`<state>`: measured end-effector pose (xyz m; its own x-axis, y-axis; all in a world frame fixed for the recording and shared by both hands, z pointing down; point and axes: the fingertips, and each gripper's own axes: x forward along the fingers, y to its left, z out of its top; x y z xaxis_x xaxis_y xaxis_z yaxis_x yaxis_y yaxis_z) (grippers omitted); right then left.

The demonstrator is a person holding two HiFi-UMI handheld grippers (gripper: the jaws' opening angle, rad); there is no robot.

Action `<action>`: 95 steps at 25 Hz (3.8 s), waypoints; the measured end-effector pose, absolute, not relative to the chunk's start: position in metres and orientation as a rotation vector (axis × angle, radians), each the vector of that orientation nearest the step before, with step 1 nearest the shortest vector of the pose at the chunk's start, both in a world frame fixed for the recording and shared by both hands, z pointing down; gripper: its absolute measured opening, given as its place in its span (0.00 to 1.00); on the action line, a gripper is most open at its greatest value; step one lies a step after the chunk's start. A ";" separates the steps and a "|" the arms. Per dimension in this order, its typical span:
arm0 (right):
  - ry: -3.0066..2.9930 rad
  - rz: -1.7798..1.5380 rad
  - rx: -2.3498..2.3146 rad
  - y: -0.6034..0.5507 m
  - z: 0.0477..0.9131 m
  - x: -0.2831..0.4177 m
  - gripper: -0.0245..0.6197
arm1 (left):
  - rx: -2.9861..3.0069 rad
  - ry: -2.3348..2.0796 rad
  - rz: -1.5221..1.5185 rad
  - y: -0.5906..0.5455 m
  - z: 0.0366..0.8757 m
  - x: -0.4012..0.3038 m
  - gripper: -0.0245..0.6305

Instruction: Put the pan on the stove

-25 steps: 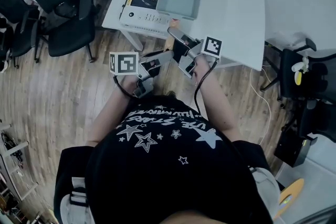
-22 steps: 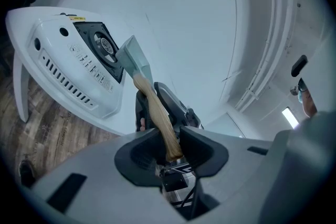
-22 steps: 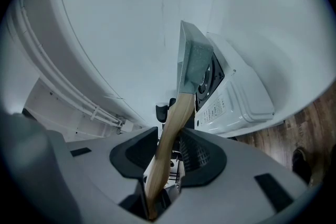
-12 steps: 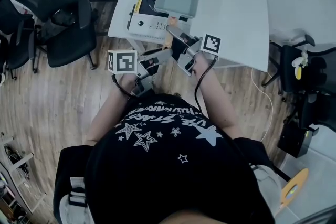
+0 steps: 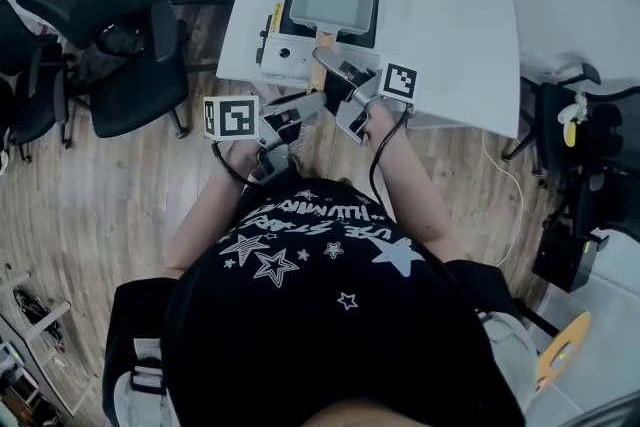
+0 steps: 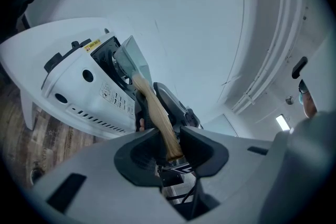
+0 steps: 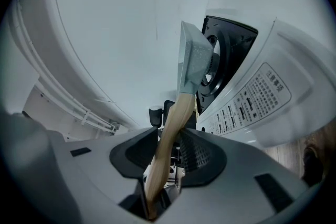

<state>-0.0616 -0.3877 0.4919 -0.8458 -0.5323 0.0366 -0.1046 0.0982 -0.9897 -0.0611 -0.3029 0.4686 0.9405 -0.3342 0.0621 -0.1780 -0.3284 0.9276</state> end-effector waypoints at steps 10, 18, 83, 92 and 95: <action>2.054 -1.825 -0.673 -0.387 0.502 -0.061 0.25 | 1.889 -0.349 -0.162 -0.303 0.476 -0.062 0.22; 2.060 -1.830 -0.675 -0.388 0.508 -0.060 0.25 | 1.877 -0.353 -0.152 -0.304 0.481 -0.059 0.23; 2.132 -1.870 -0.658 -0.369 0.515 -0.054 0.39 | 1.831 -0.503 -0.116 -0.290 0.507 -0.050 0.42; 2.165 -1.865 -0.581 -0.322 0.501 -0.021 0.39 | 1.823 -0.604 -0.131 -0.243 0.505 -0.026 0.44; 2.168 -1.883 -0.558 -0.317 0.507 -0.019 0.39 | 1.799 -0.635 -0.135 -0.237 0.513 -0.025 0.44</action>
